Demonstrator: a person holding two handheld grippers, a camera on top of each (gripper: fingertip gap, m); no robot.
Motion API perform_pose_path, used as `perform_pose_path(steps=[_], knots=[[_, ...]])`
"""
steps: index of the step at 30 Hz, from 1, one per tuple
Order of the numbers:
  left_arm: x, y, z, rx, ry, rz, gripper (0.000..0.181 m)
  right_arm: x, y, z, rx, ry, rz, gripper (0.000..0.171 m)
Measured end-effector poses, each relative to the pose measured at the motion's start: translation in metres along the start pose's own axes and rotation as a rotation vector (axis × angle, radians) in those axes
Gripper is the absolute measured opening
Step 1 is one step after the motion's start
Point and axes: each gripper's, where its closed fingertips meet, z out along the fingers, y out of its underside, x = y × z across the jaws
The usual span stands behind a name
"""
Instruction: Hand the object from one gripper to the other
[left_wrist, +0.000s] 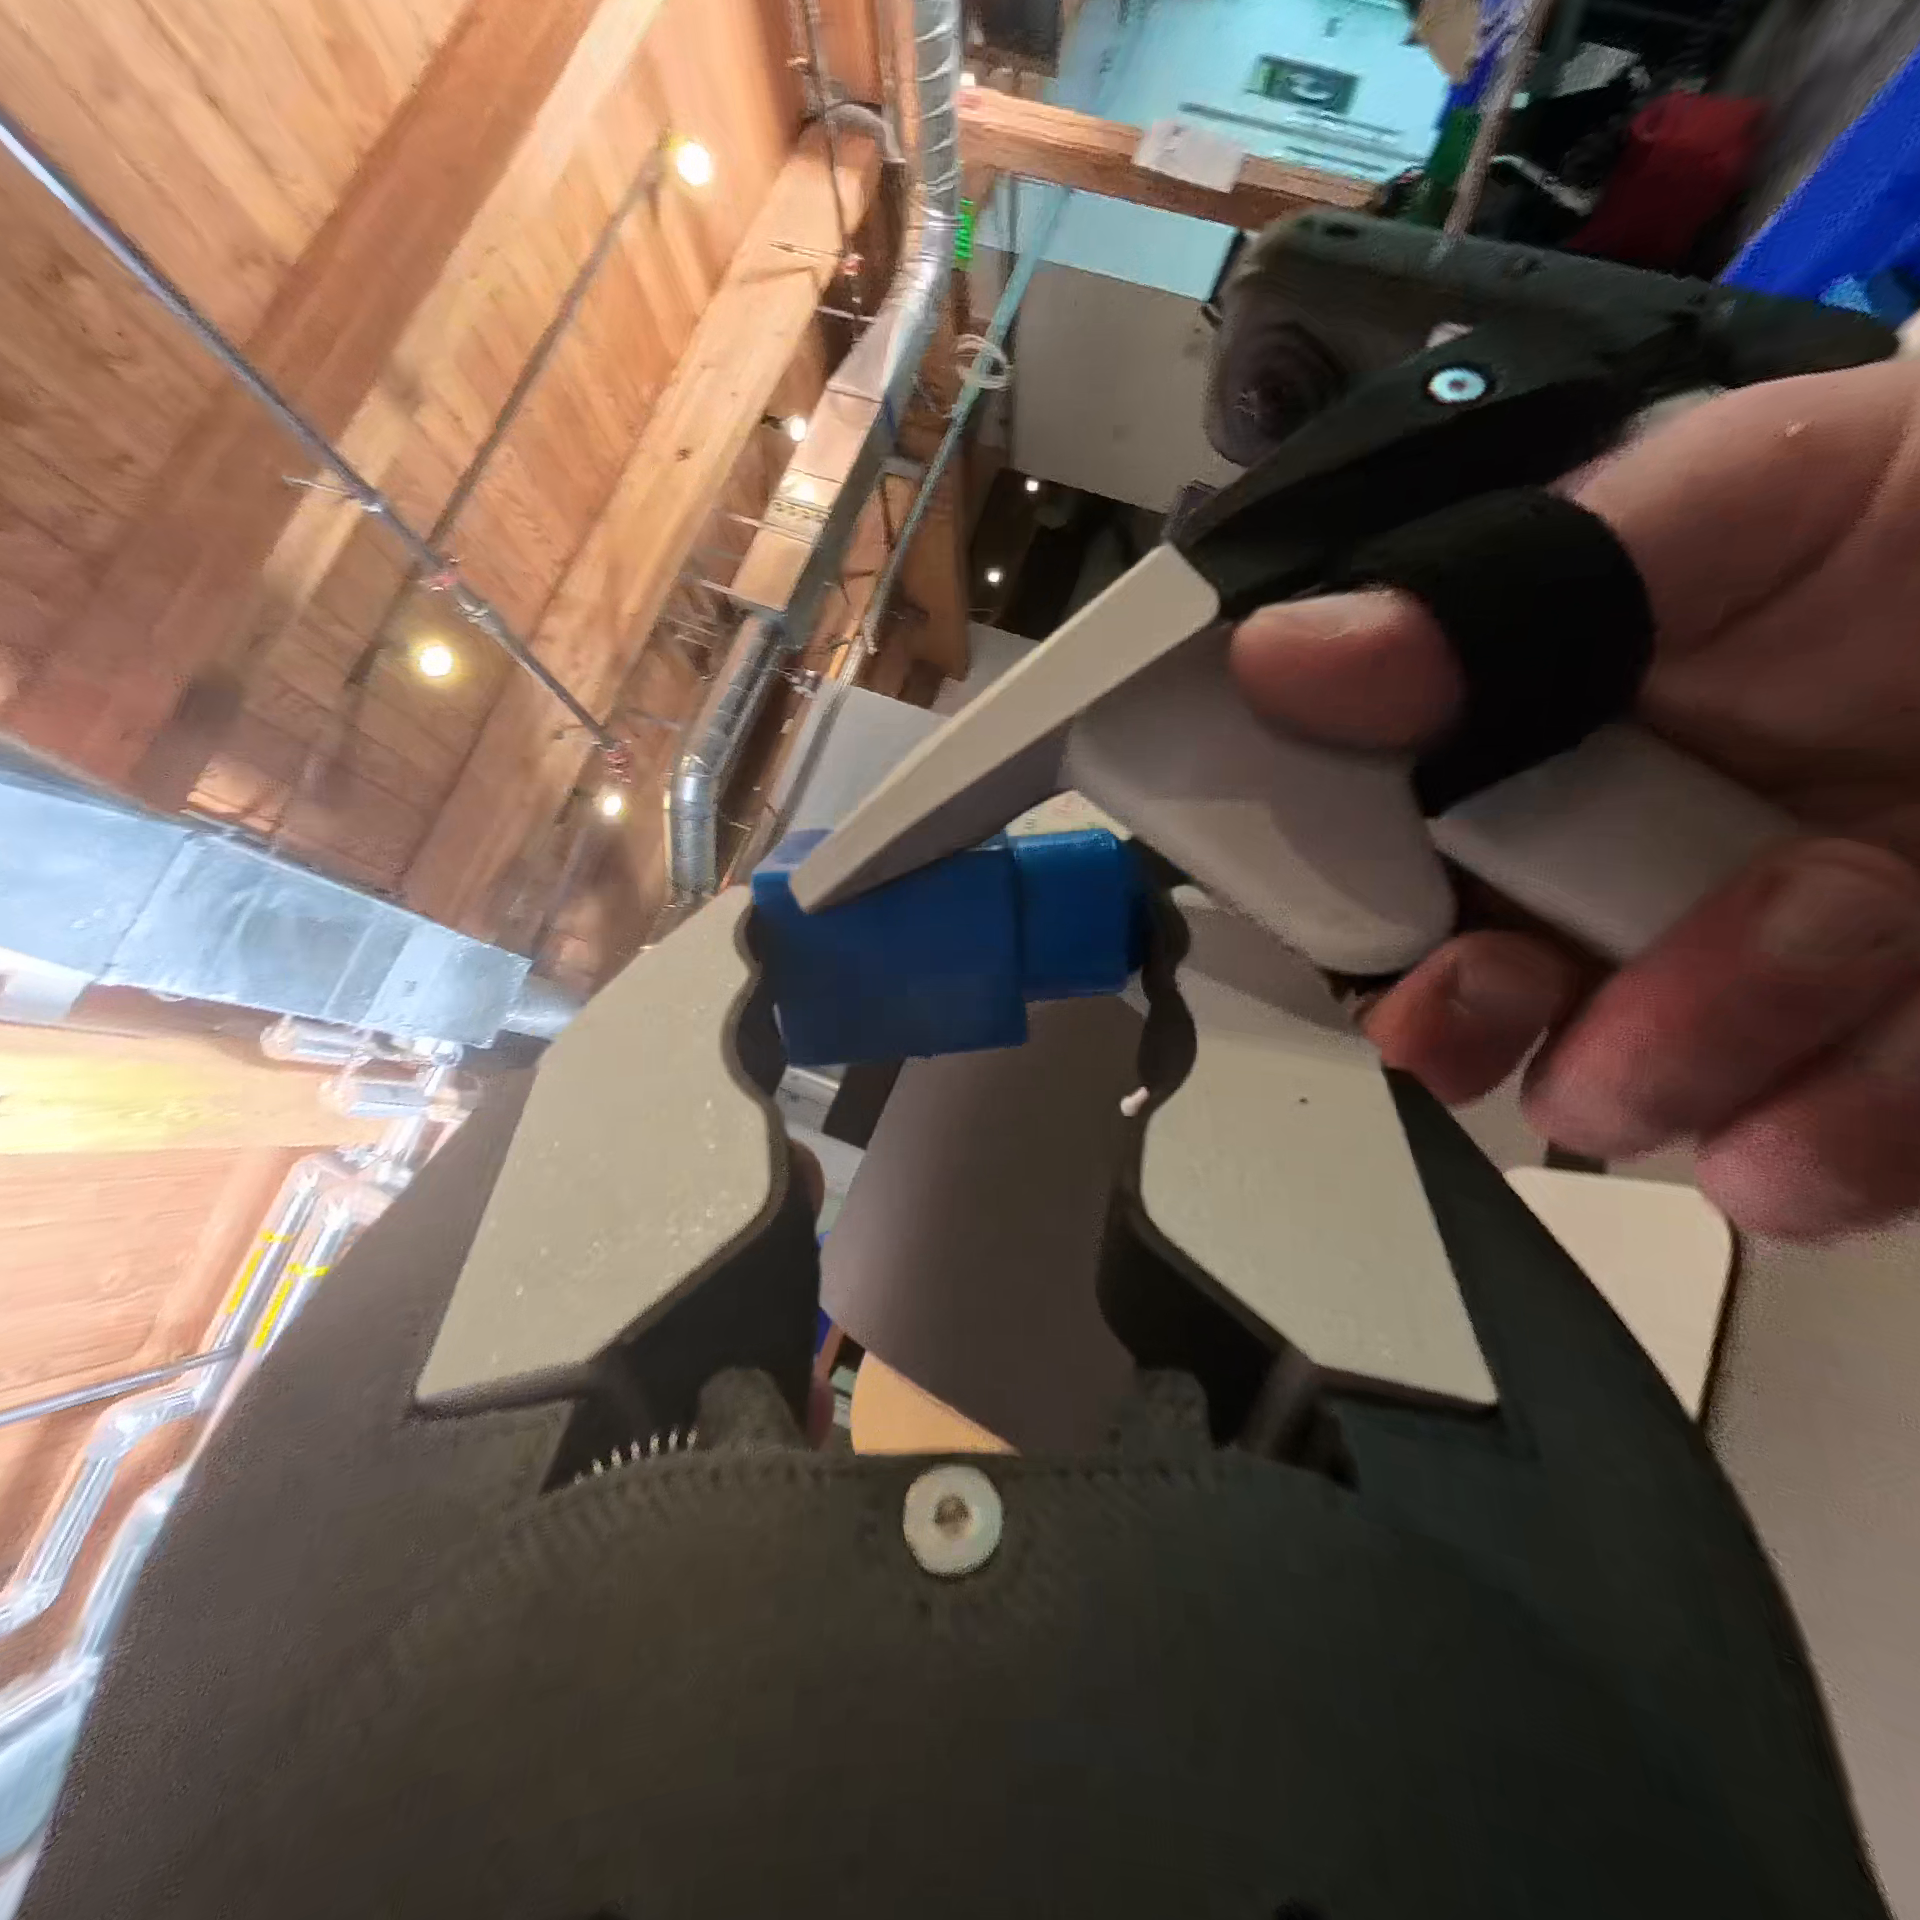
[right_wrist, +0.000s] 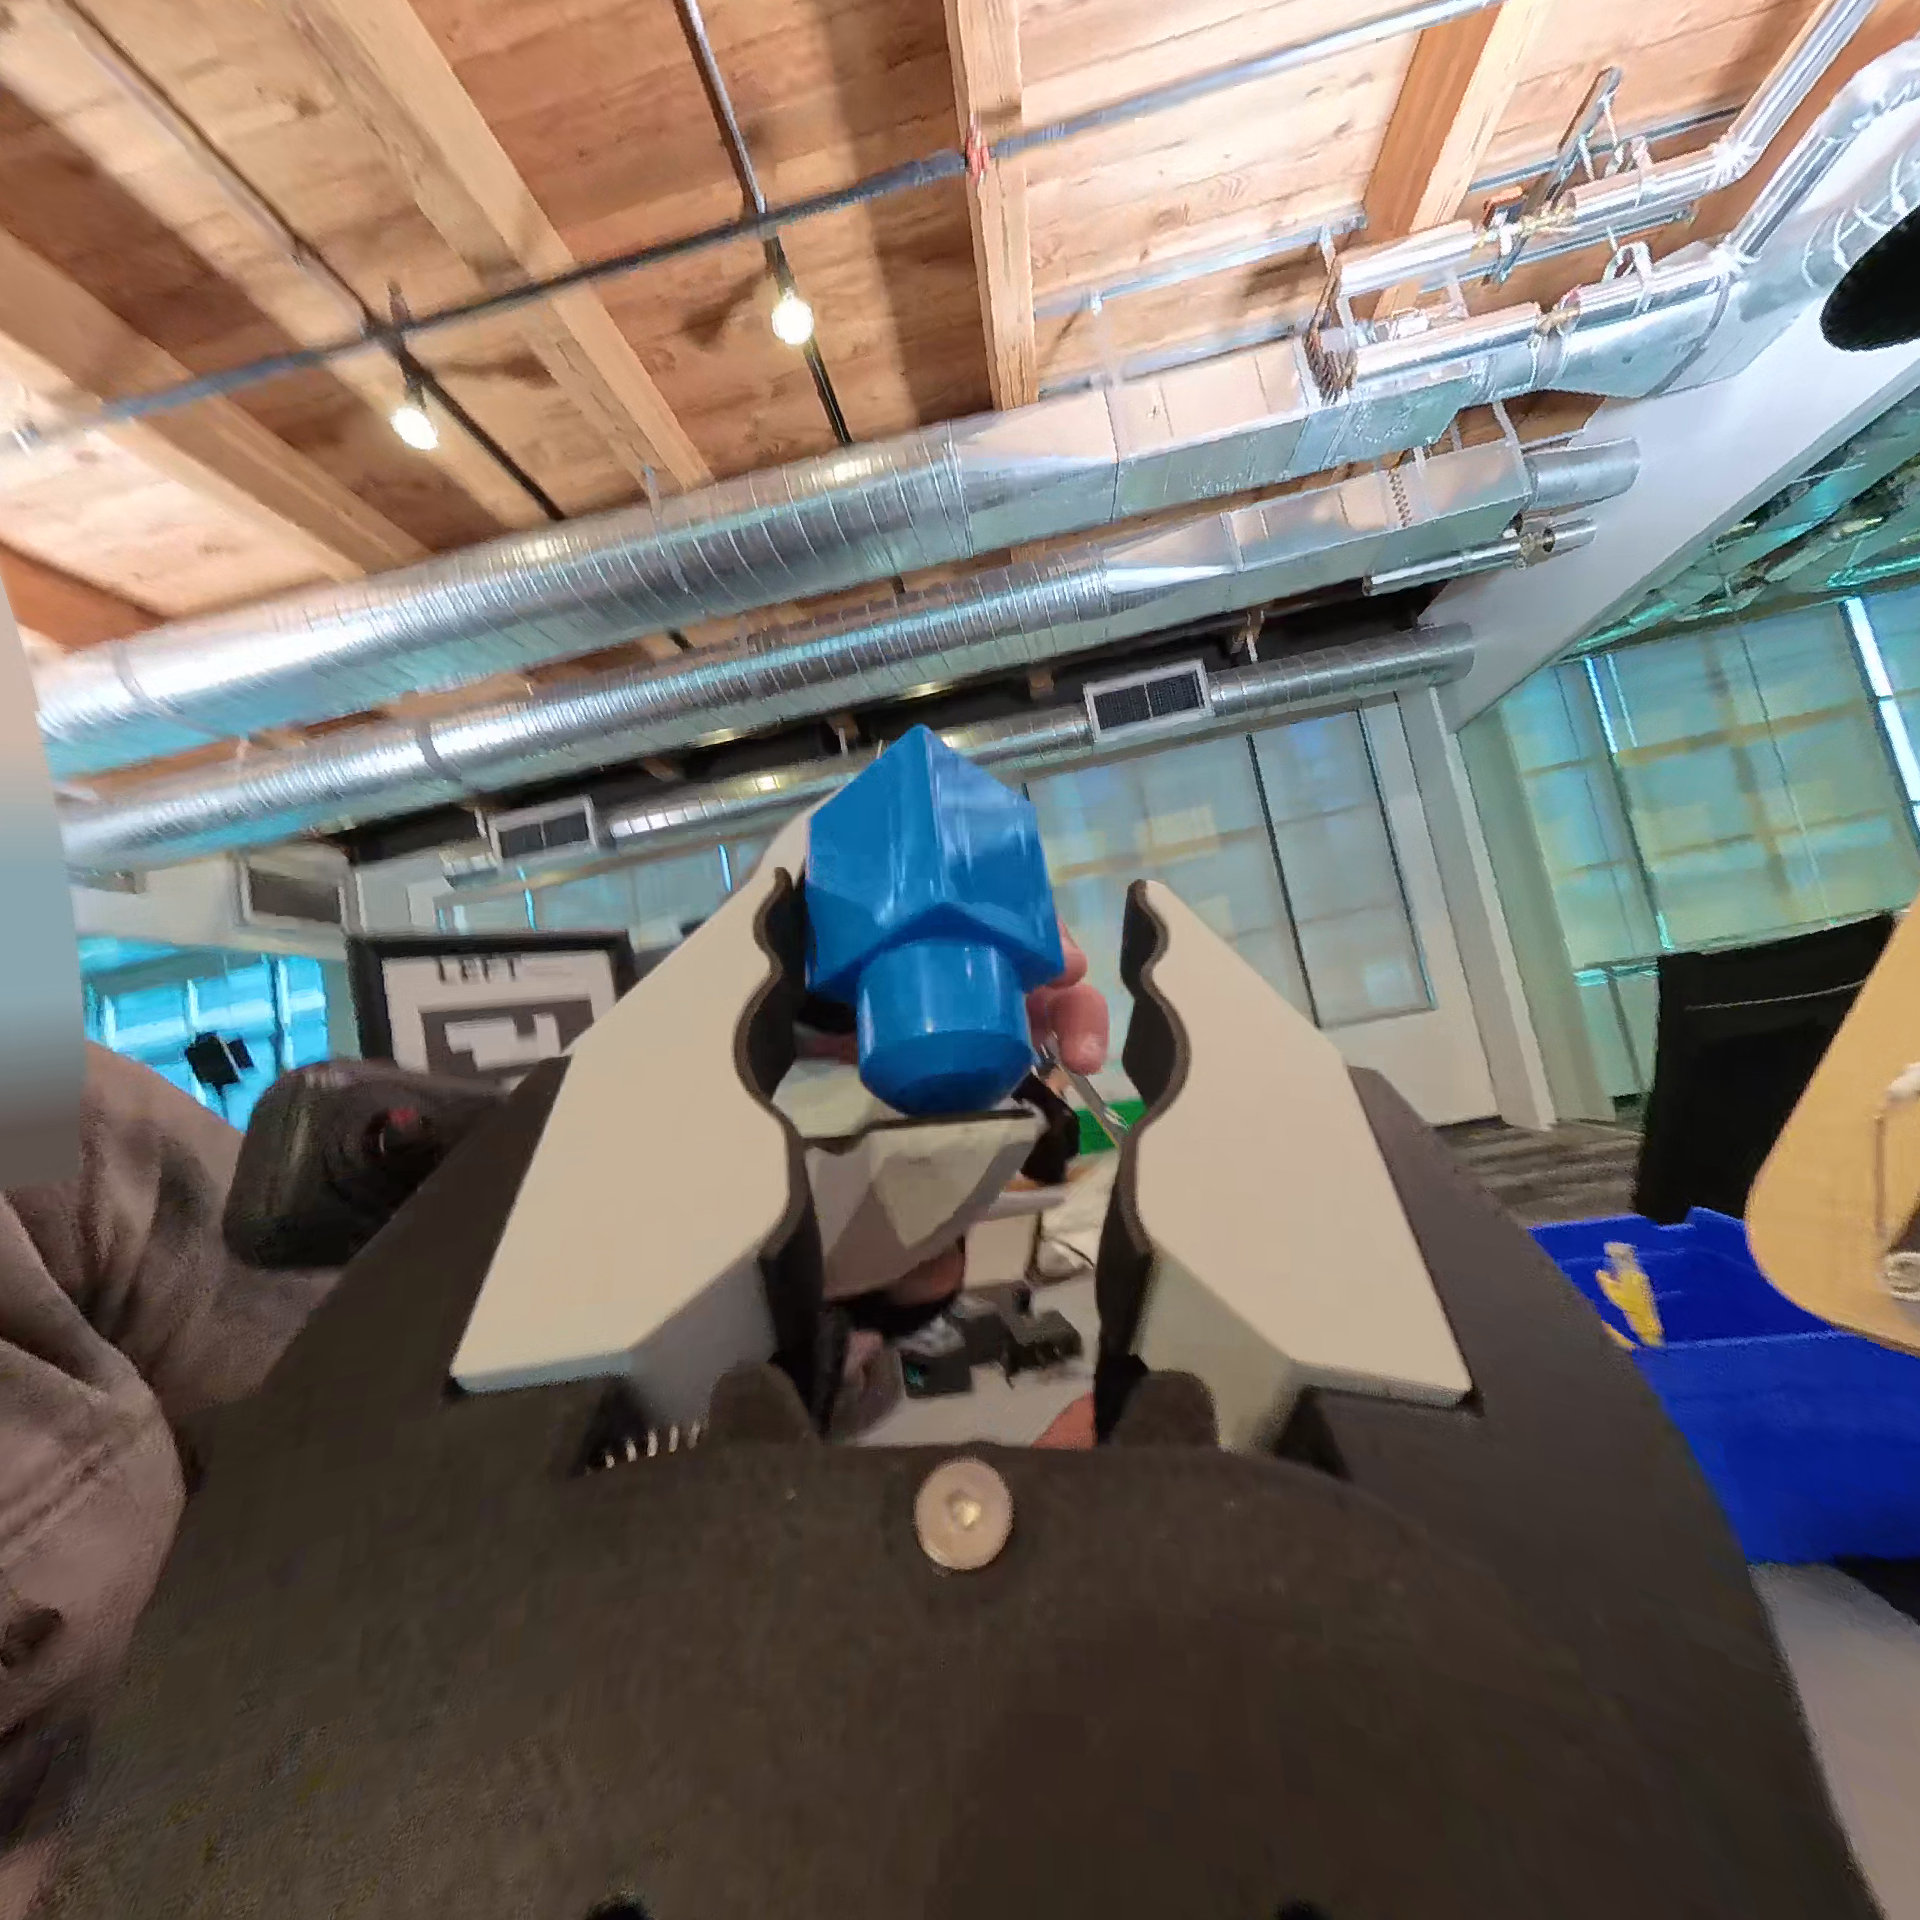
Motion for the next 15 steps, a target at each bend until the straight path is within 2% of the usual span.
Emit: perform_pose_path(steps=[4, 8, 13, 15], knots=[[0.006, 0.005, -0.007, 0.017, 0.211, 0.050, 0.067, -0.001, 0.005, -0.002, -0.163, -0.012, -0.197, 0.061], [0.008, 0.014, -0.015, -0.036, 0.417, 0.051, 0.067, 0.004, 0.014, -0.008, -0.383, 0.032, -0.513, 0.067], [0.014, 0.022, -0.024, -0.107, 0.615, 0.075, 0.068, 0.002, 0.008, -0.012, -0.481, 0.056, -0.663, 0.067], [0.023, 0.026, -0.030, -0.142, 0.723, 0.087, 0.068, 0.003, 0.012, -0.015, -0.552, 0.068, -0.793, 0.067]])
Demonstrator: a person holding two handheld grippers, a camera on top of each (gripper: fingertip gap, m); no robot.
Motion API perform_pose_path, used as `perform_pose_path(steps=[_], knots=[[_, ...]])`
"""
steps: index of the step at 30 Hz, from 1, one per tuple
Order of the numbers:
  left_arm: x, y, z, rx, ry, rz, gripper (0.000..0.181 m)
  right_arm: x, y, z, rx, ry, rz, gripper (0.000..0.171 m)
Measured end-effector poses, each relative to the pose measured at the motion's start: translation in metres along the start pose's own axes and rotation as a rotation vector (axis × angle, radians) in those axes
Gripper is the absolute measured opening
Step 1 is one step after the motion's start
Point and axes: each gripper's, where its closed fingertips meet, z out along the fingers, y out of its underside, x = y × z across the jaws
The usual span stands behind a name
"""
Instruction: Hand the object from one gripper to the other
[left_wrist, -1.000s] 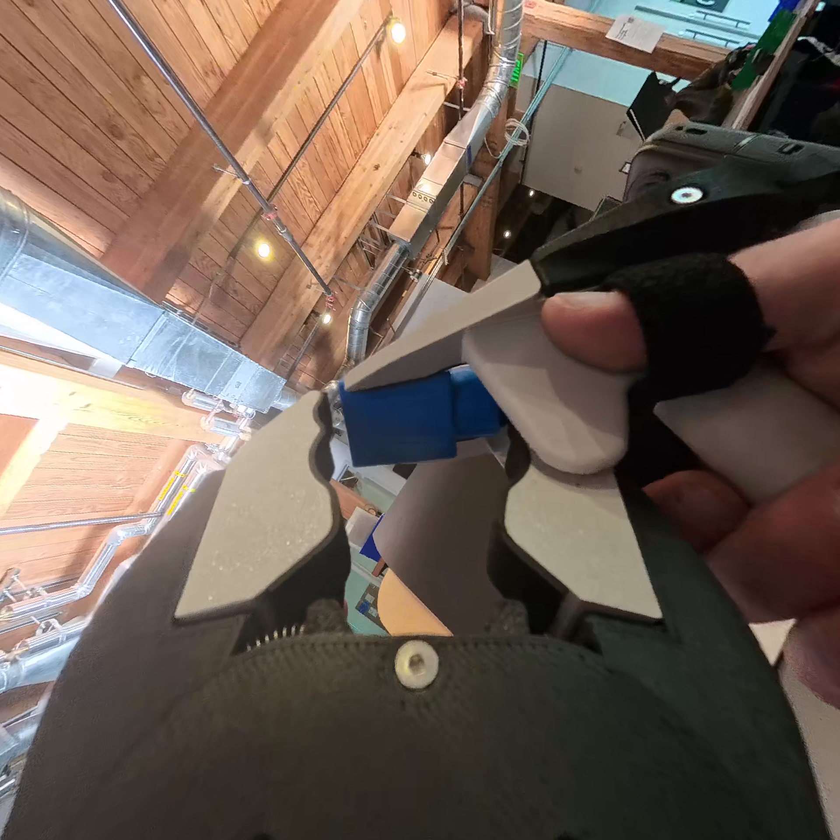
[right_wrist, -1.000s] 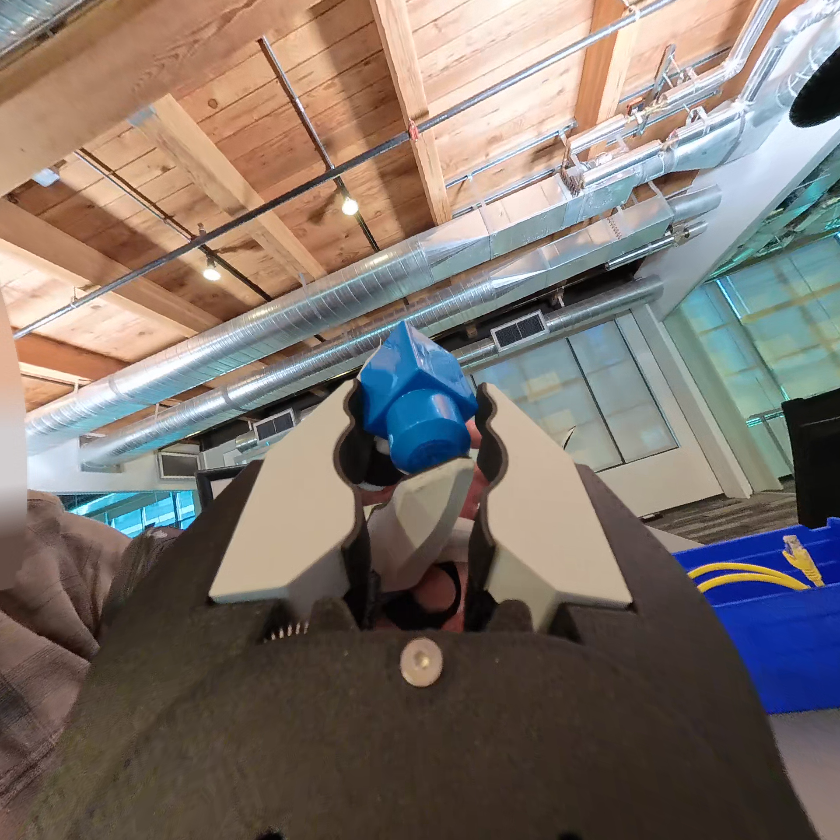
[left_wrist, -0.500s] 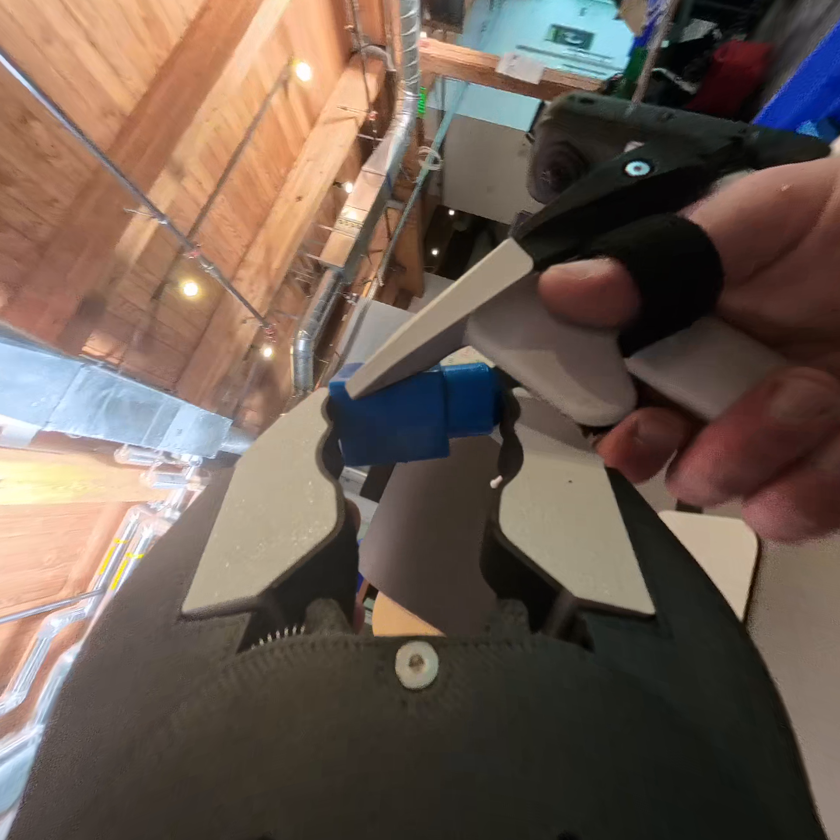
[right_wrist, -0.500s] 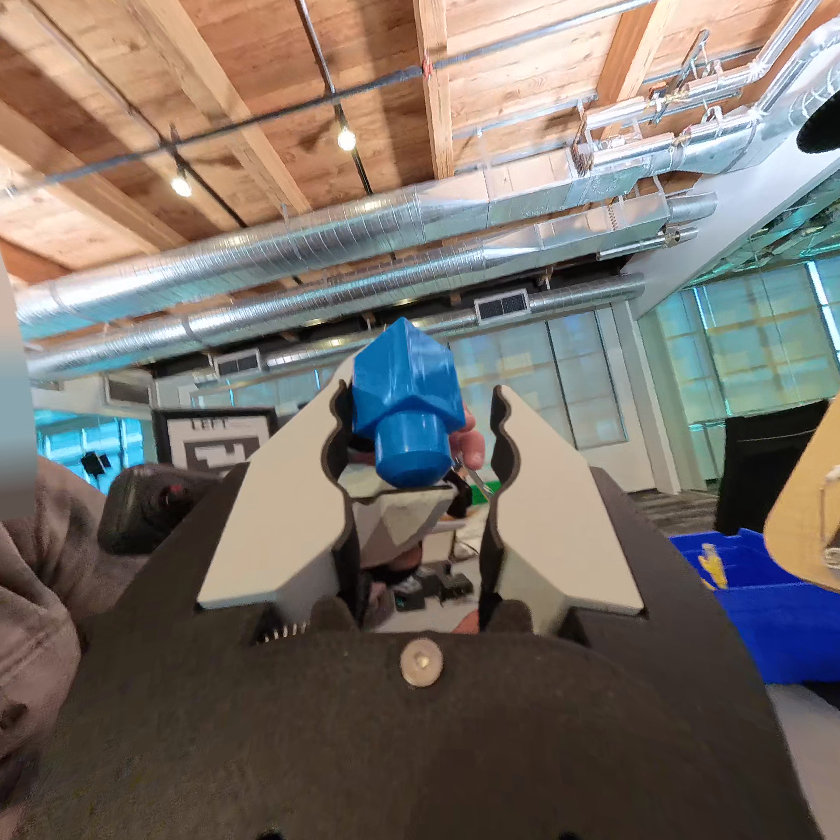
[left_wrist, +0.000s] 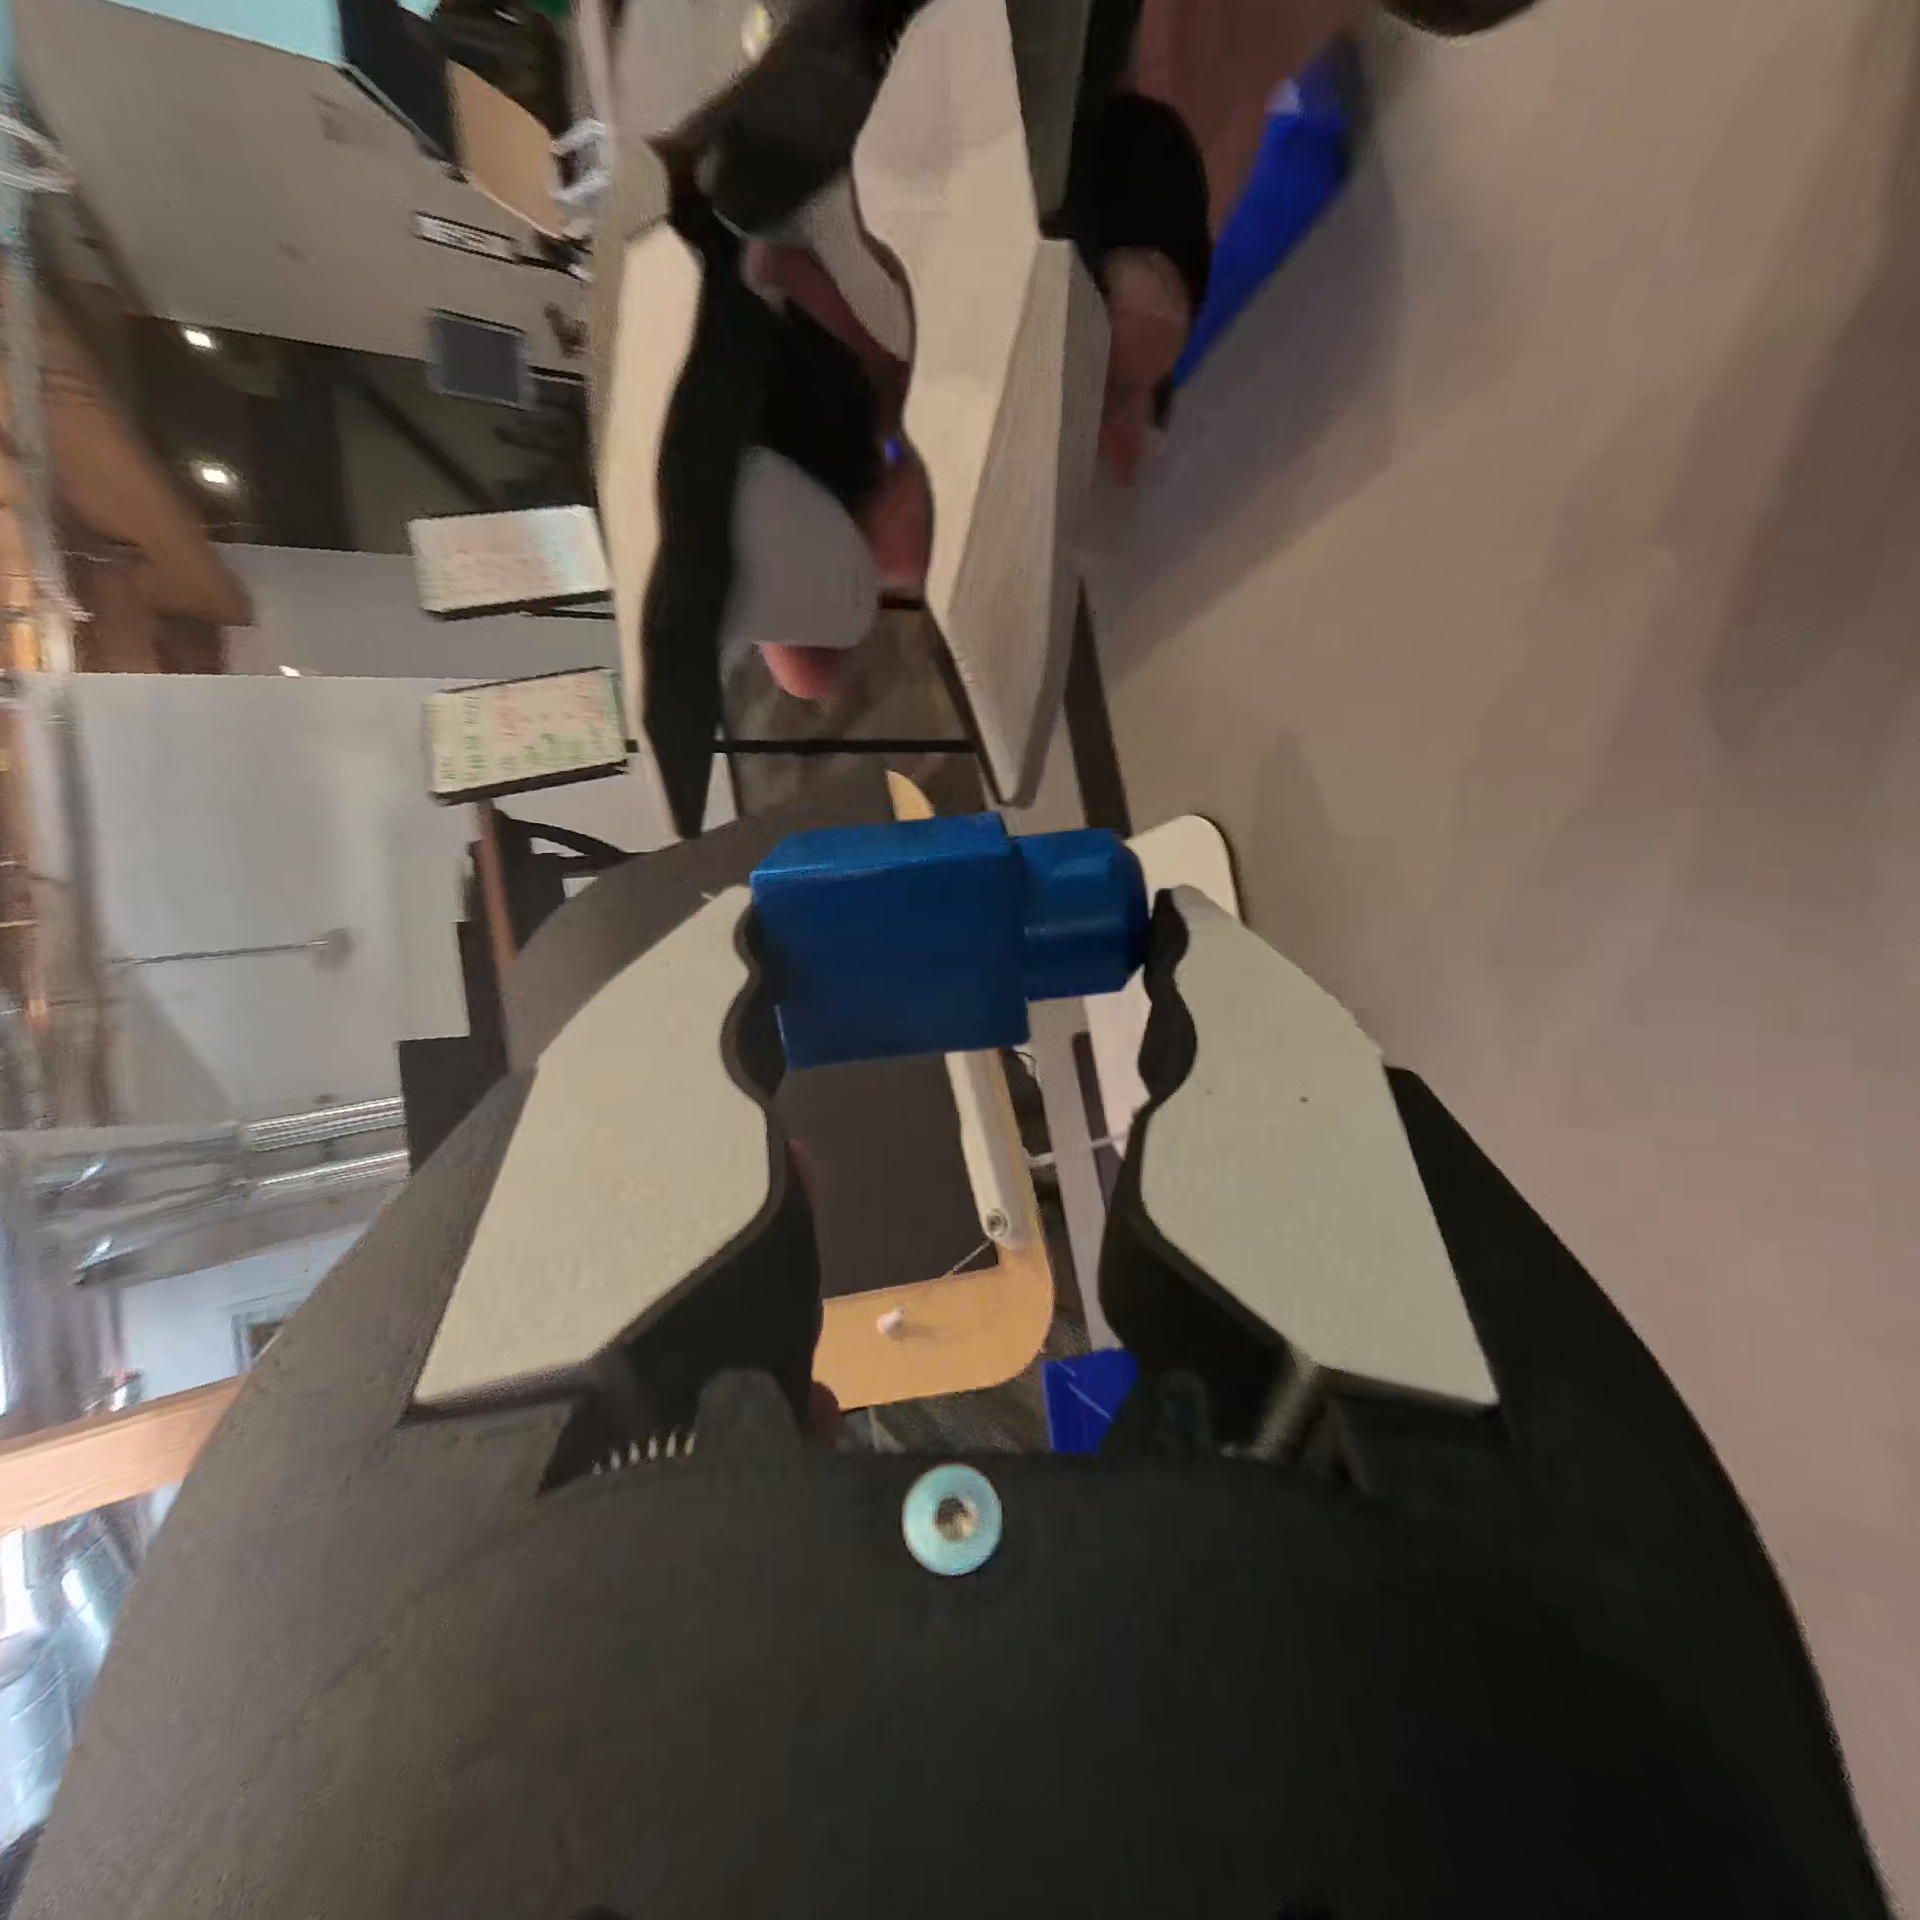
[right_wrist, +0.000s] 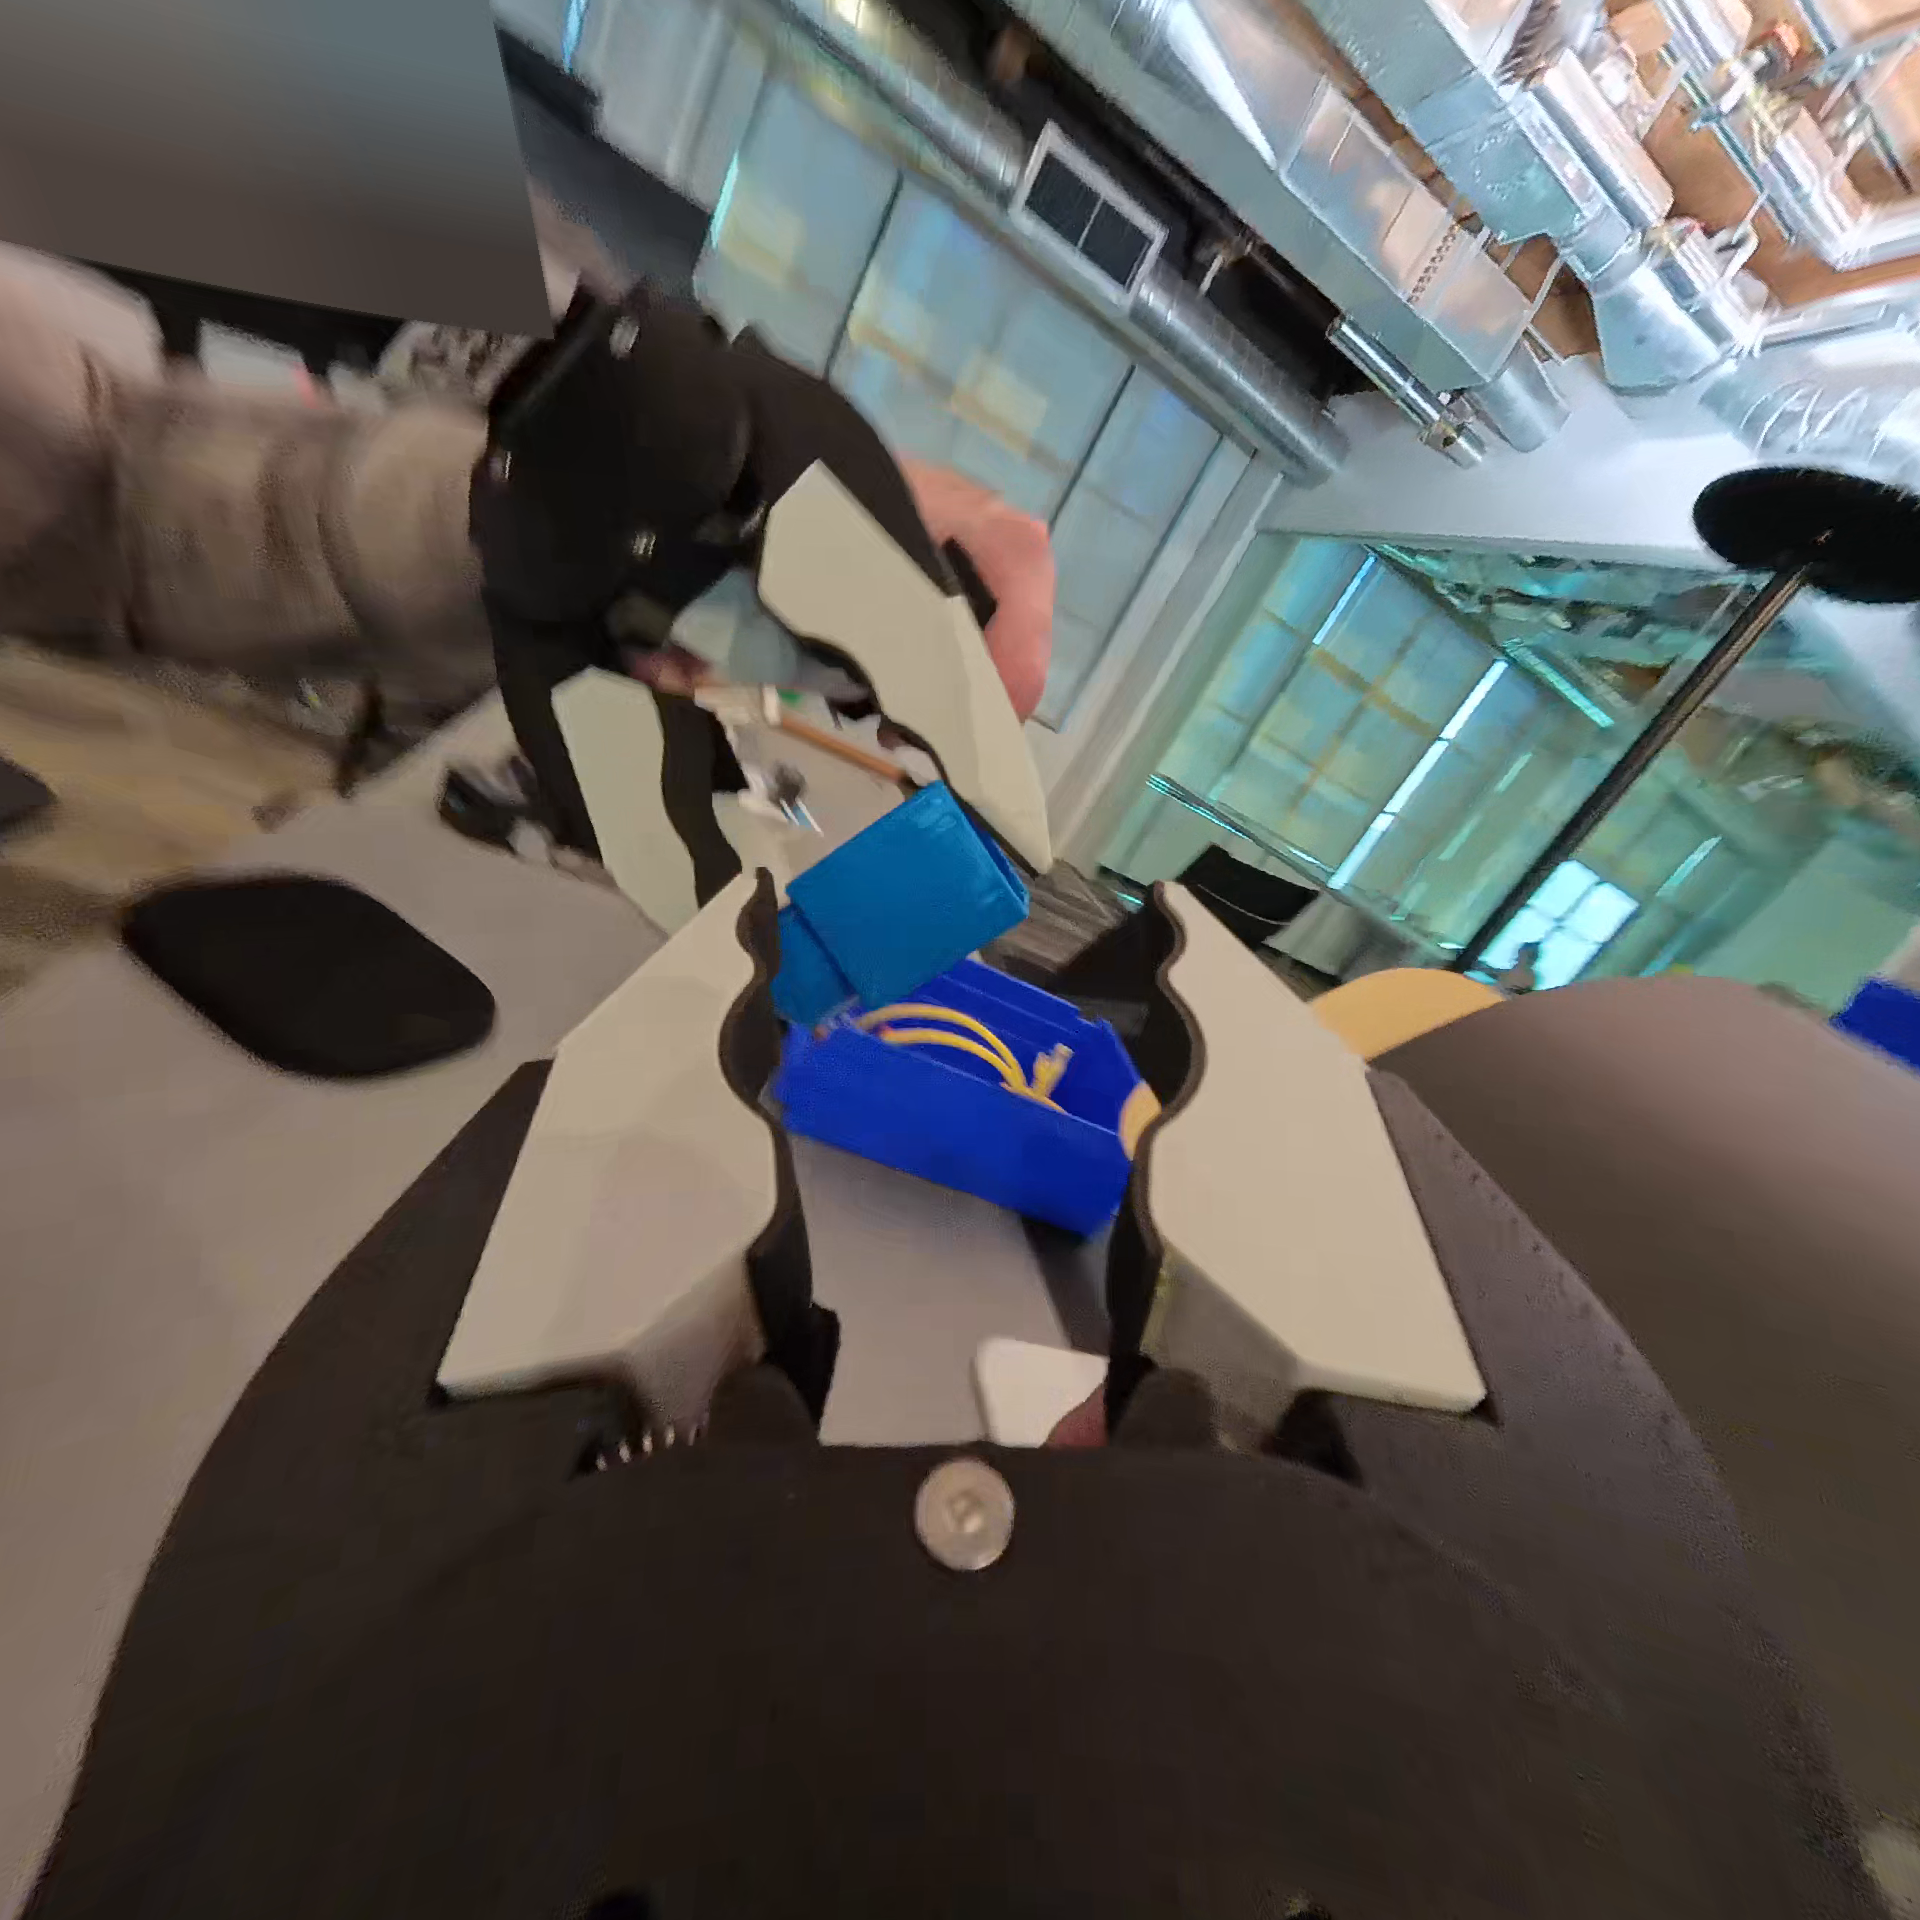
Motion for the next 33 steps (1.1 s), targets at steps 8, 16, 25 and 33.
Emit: perform_pose_path(steps=[8, 16, 25, 33], knots=[[0.019, -0.005, -0.013, 0.063, 0.384, -0.151, 0.067, -0.027, 0.009, -0.003, -0.213, 0.022, -0.682, 0.069], [0.023, -0.026, -0.022, 0.245, 0.679, -0.389, 0.067, -0.038, 0.006, 0.012, -0.196, 0.142, -0.998, 0.081], [0.022, -0.051, -0.020, 0.510, 0.865, -0.629, 0.067, -0.028, -0.004, 0.026, -0.128, 0.492, -1.210, 0.076], [0.023, -0.067, -0.018, 0.777, 0.892, -0.841, 0.067, -0.015, -0.013, 0.016, -0.088, 0.664, -1.167, 0.044]])
